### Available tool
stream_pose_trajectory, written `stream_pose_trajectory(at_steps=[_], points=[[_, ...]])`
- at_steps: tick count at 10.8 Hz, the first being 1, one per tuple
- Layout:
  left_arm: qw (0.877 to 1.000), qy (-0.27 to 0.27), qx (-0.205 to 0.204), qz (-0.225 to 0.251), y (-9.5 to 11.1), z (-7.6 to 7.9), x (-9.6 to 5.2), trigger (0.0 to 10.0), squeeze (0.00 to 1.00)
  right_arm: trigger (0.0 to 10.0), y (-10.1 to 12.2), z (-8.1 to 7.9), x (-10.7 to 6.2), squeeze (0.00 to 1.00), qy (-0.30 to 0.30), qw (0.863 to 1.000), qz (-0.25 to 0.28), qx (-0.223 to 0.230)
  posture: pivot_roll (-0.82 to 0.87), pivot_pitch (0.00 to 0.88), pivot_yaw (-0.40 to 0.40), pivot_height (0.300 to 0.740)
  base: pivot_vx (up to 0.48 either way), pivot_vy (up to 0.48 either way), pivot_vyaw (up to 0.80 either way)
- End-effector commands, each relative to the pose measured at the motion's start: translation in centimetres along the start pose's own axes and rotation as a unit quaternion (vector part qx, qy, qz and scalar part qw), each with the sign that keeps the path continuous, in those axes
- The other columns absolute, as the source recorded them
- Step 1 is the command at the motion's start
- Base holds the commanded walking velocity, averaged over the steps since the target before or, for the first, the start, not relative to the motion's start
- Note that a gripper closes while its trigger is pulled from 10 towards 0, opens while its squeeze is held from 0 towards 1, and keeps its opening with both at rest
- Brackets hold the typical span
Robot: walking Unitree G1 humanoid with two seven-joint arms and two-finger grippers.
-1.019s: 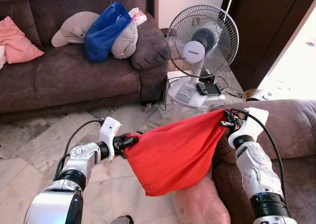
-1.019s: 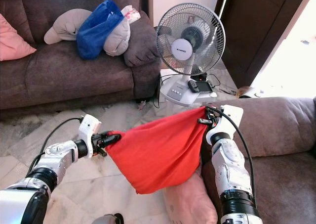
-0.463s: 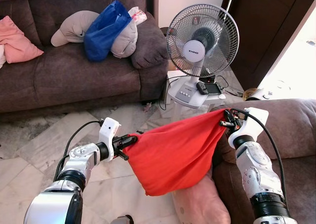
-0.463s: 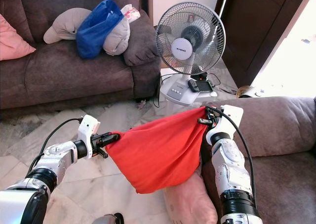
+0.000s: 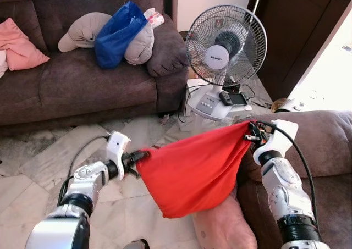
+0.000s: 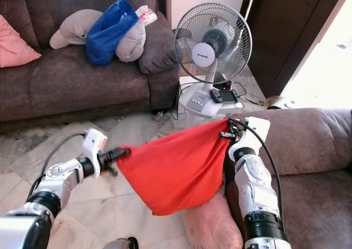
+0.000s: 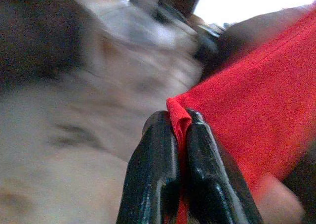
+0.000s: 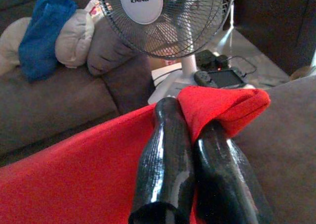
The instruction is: Move the pillow to the sofa from floor
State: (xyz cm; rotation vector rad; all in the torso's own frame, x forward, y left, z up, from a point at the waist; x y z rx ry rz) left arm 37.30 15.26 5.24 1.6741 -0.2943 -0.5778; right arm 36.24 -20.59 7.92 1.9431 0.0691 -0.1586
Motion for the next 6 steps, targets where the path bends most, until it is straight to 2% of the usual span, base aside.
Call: stream_pose_trajectory(at_steps=[1,2,3,4,6], points=[[0.998,0.051,0.022,0.022,1.0,-1.2,-0.2,10.0,0.0,10.0,0.9,1.0,-0.3,0.0,-0.024,0.999,0.025,-0.009,-0.03,0.0,-0.03,0.74,0.0,0.0,0.0],[0.992,0.115,0.026,0.044,1.4,-2.3,-0.7,10.0,0.0,10.0,0.8,1.9,-0.7,0.0,-0.045,0.998,0.032,-0.039,-0.03,0.0,-0.028,0.74,0.0,0.0,0.0],[0.98,0.184,0.019,0.066,1.9,-3.5,-1.5,10.0,0.0,10.0,0.5,2.4,-1.2,0.0,-0.055,0.995,0.038,-0.075,-0.02,0.0,-0.027,0.74,0.0,0.0,0.0],[0.971,0.219,0.038,0.087,2.9,-4.0,-2.0,10.0,0.0,10.0,0.2,2.5,-1.5,0.0,-0.054,0.995,0.039,-0.077,-0.01,0.0,-0.025,0.74,0.0,0.0,0.0],[0.947,0.283,0.068,0.136,5.4,-4.1,-2.8,10.0,0.0,10.0,-1.0,1.8,-1.8,0.0,-0.042,0.991,0.04,-0.116,0.0,0.0,-0.019,0.74,0.0,0.0,0.0]])
Point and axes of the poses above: a point about 5 cm out from each wrist's last joint towards the gripper, its own x axis pointing out of the wrist towards the gripper, its own y axis along the axis of the wrist's last joint, z = x × y, the point moved 5 cm from there along x, pointing out of the wrist towards the gripper, and after that the axes turned 9 degrees about x, right-handed, at the moved point
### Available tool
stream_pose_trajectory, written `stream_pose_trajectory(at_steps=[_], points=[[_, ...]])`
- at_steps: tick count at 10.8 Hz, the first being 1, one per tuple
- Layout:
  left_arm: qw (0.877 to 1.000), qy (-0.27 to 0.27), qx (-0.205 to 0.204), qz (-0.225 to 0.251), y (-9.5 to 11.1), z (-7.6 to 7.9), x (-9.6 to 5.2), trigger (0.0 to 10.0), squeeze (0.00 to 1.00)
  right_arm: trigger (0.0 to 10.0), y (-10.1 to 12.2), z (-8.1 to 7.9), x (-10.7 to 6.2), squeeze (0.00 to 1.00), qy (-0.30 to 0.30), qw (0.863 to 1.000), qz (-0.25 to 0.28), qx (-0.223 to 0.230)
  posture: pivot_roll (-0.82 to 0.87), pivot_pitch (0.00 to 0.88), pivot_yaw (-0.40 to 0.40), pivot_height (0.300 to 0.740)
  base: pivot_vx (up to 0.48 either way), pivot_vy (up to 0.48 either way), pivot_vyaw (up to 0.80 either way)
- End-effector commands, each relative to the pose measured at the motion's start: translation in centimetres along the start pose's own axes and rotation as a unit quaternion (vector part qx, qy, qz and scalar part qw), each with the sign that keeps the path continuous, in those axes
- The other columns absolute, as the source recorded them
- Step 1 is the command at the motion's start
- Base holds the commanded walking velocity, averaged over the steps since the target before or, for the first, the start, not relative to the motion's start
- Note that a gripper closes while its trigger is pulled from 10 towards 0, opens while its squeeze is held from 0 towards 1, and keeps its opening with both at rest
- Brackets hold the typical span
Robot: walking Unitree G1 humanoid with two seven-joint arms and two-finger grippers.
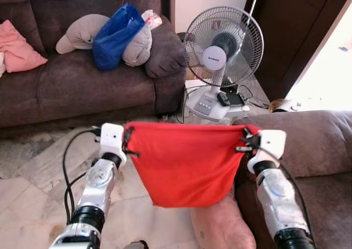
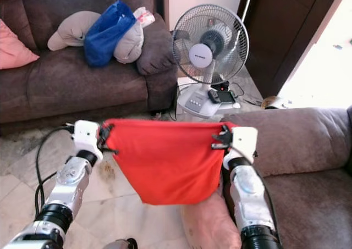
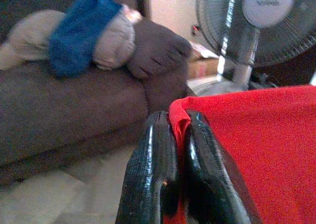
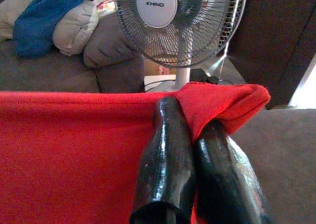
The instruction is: Move the pillow to the sofa from floor
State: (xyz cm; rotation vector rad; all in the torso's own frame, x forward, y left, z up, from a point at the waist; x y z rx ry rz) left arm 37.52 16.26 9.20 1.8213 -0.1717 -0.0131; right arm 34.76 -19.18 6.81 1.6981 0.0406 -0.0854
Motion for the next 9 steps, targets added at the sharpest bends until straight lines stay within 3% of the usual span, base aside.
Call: stream_pose_trajectory(at_steps=[1,2,4,5,6,9], points=[[0.995,0.075,0.028,0.053,2.5,-2.9,-0.1,10.0,0.0,10.0,-0.1,2.5,-0.7,0.0,-0.055,0.998,0.011,-0.035,0.01,0.0,-0.019,0.74,0.0,0.0,0.0],[0.995,0.074,0.045,0.058,2.7,-2.3,-0.4,10.0,0.0,10.0,-0.5,1.9,-0.8,0.0,-0.039,0.997,0.008,-0.067,0.0,0.0,-0.018,0.74,0.0,0.0,0.0],[0.993,0.06,0.072,0.07,3.1,-0.6,-1.1,10.0,0.0,10.0,-2.2,-0.2,-1.0,0.0,0.009,0.996,-0.018,-0.087,0.01,0.0,-0.02,0.74,0.0,0.0,0.0],[0.993,0.053,0.072,0.073,3.2,0.2,-1.4,10.0,0.0,10.0,-2.4,-0.3,-0.9,0.0,0.019,0.993,-0.023,-0.112,0.02,0.0,-0.023,0.74,0.0,0.0,0.0],[0.992,0.038,0.093,0.082,3.7,1.0,-1.6,10.0,0.0,10.0,-1.6,0.0,-0.5,0.0,0.015,0.994,-0.002,-0.106,0.02,0.0,-0.022,0.74,0.0,0.0,0.0],[0.99,0.063,0.103,0.076,3.7,-0.6,-1.9,10.0,0.0,10.0,-0.4,-1.5,-0.3,0.0,0.044,0.996,0.031,-0.073,0.03,0.0,-0.027,0.74,0.0,0.0,0.0]])
Point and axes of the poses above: a point about 5 cm out from each wrist's last joint towards the gripper, its own x axis pointing out of the wrist towards the gripper, its own y axis along the axis of the wrist's last joint, z = x × y, the point moved 5 cm from there along x, pointing out of the wrist towards the gripper, and after that the axes turned 9 degrees about x, right-handed, at the moved point
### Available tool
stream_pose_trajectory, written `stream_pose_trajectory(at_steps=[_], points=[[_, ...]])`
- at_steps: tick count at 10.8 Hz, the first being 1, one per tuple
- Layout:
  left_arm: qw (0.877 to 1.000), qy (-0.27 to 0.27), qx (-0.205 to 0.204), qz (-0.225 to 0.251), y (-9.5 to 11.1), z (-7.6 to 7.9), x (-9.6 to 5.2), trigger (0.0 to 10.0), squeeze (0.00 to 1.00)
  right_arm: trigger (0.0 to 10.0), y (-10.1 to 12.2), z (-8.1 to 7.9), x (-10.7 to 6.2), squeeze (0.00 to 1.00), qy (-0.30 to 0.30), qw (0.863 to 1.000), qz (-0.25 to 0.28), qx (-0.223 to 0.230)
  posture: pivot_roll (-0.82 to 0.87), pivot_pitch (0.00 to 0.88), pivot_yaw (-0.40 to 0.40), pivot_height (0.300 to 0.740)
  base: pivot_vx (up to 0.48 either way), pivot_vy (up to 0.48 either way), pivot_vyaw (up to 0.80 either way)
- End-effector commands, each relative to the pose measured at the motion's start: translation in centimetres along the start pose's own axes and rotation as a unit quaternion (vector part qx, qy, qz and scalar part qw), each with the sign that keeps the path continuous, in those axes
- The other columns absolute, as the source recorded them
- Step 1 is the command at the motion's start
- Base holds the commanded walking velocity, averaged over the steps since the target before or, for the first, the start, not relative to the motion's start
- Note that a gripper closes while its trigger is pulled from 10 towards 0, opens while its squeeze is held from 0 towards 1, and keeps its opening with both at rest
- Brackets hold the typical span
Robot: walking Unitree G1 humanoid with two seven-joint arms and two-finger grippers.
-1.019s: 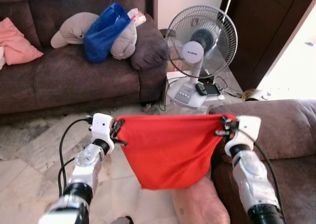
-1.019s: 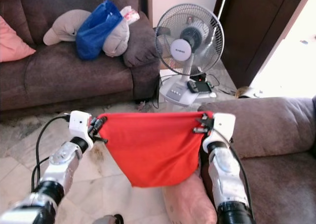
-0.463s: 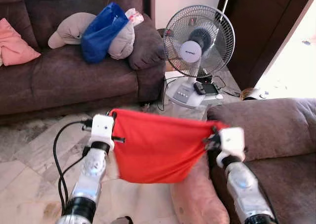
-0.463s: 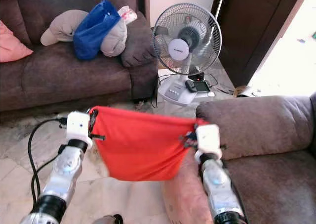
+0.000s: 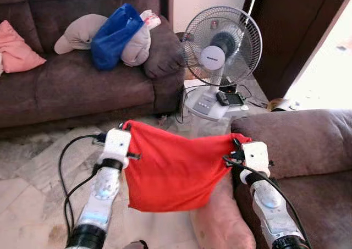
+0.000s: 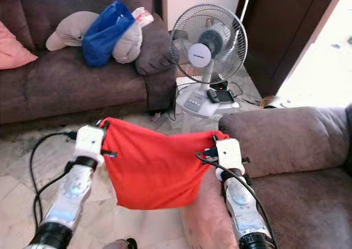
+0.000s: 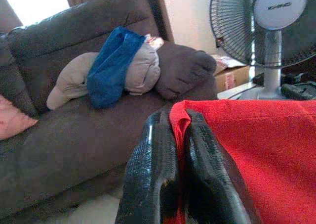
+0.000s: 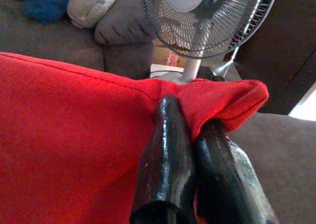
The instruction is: Move the pillow to the sofa from floor
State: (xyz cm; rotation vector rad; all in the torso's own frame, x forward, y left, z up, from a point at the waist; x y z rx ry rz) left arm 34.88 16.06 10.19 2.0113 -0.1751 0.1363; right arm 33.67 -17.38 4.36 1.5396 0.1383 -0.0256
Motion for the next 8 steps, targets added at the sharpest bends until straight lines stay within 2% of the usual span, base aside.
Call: stream_pose_trajectory(at_steps=[1,2,3,6,8], points=[[0.999,0.046,0.004,0.022,1.2,-2.5,0.4,10.0,0.0,10.0,2.9,-0.1,0.8,0.0,0.001,0.998,0.055,0.013,0.03,0.0,-0.033,0.74,0.0,0.0,0.0],[0.998,0.059,0.0,0.013,0.7,-2.8,0.3,10.0,0.0,10.0,3.1,-0.1,0.9,0.0,0.003,0.998,0.059,0.018,0.03,0.0,-0.037,0.74,0.0,0.0,0.0],[0.998,0.055,-0.01,0.014,1.2,-2.0,0.4,10.0,0.0,10.0,3.3,0.1,0.9,0.0,0.004,0.998,0.062,0.019,0.03,0.0,-0.038,0.74,0.0,0.0,0.0],[0.999,0.045,-0.011,0.009,1.0,-1.6,0.2,10.0,0.0,10.0,3.8,0.3,0.9,0.0,-0.003,0.997,0.068,0.032,0.01,0.0,-0.028,0.74,0.0,0.0,0.0],[0.999,0.041,-0.011,0.008,1.0,-1.4,0.3,10.0,0.0,10.0,3.7,1.3,0.9,0.0,-0.02,0.997,0.065,0.037,0.02,0.0,-0.03,0.74,0.0,0.0,0.0]])
Point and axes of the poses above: a point about 5 cm out from each wrist's last joint towards the gripper, its own x axis pointing out of the wrist towards the gripper, its own y axis along the axis of the wrist's last joint, z = x × y, the point moved 5 cm from there along x, pointing out of the wrist towards the gripper, and after that the axes turned 9 degrees about x, right-handed, at the moved point
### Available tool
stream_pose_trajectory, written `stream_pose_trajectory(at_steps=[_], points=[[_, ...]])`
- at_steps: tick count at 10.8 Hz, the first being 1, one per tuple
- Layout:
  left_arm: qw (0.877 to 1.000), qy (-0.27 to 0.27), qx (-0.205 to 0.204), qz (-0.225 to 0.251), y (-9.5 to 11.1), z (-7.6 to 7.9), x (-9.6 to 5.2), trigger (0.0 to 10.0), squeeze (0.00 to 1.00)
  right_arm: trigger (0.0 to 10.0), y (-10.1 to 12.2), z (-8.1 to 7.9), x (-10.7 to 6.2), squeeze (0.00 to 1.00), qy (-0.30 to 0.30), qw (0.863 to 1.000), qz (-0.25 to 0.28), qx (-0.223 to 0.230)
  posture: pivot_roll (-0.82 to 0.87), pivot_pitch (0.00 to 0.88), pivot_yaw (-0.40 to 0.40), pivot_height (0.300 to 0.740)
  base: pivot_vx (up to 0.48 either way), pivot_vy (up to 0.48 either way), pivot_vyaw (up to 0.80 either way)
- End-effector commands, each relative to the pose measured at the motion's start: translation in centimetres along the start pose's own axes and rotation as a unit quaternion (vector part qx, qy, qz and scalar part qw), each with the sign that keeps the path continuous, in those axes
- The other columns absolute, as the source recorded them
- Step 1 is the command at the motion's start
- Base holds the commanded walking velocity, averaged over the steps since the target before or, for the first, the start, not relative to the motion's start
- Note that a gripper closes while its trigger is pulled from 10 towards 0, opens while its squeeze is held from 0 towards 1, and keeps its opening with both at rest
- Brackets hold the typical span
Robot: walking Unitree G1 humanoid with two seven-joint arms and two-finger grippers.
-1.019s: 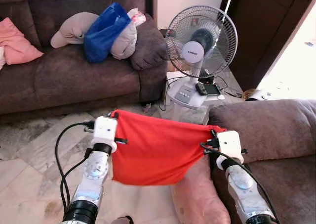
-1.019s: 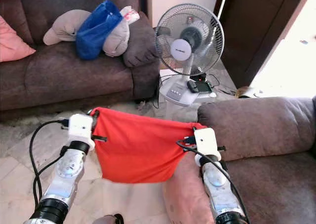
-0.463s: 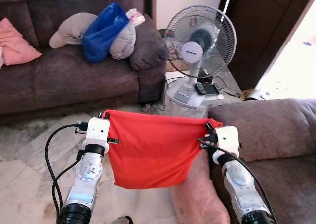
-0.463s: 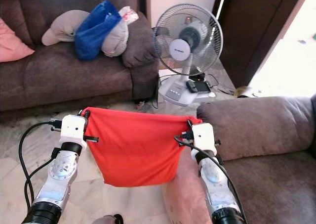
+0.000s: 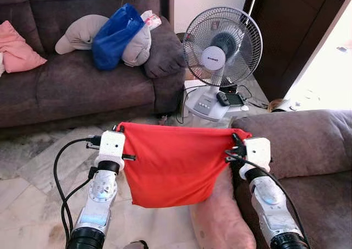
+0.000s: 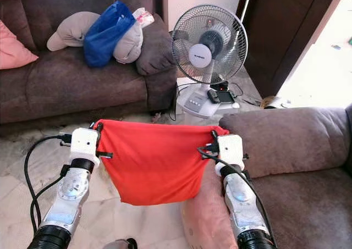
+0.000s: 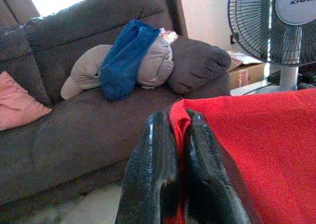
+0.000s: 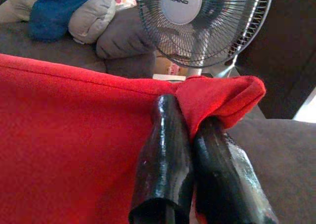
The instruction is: Move the pillow to the sofa from floor
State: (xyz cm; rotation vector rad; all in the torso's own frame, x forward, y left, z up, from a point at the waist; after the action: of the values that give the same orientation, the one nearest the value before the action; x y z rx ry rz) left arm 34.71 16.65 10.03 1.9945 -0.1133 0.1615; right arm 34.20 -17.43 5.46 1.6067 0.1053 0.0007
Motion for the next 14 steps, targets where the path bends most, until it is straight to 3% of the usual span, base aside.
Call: stream_pose_trajectory(at_steps=[1,4,6,11,14], points=[[1.0,0.017,-0.015,0.019,1.16,-0.88,0.38,10.0,0.0,10.0,2.52,0.99,0.57,0.0,-0.017,0.999,0.044,0.004,0.02,0.0,-0.031,0.74,0.0,0.0,0.0],[1.0,0.017,-0.008,0.013,0.86,-0.94,0.38,10.0,0.0,10.0,2.68,1.29,0.88,0.0,-0.028,0.999,0.042,0.006,0.02,0.0,-0.032,0.74,0.0,0.299,0.0],[1.0,0.02,-0.008,0.01,0.89,-1.02,0.5,10.0,0.0,10.0,2.53,1.5,0.96,0.0,-0.04,0.998,0.035,0.024,0.02,0.0,-0.028,0.74,0.0,0.309,-0.73],[1.0,0.023,-0.013,0.007,0.91,-1.06,0.68,10.0,0.0,10.0,2.7,0.88,1.24,0.0,-0.036,0.998,0.035,0.028,0.02,0.003,-0.033,0.74,0.0,0.283,0.0],[0.999,0.029,-0.016,0.004,0.84,-1.17,0.7,10.0,0.0,10.0,2.8,0.95,1.27,0.0,-0.036,0.998,0.036,0.023,0.03,0.006,-0.041,0.74,0.0,0.298,-0.46]])
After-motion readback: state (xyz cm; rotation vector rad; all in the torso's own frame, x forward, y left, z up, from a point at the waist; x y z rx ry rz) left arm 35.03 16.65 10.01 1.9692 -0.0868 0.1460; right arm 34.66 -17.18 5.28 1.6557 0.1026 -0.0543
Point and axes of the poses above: a point about 5 cm out from each wrist's last joint towards the gripper, its own x axis pointing out of the wrist towards the gripper, its own y axis along the axis of the wrist's last joint, z = x × y, the point moved 5 cm from there along x, pointing out of the wrist towards the gripper, and after that the axes turned 9 degrees about x, right-handed, at the moved point
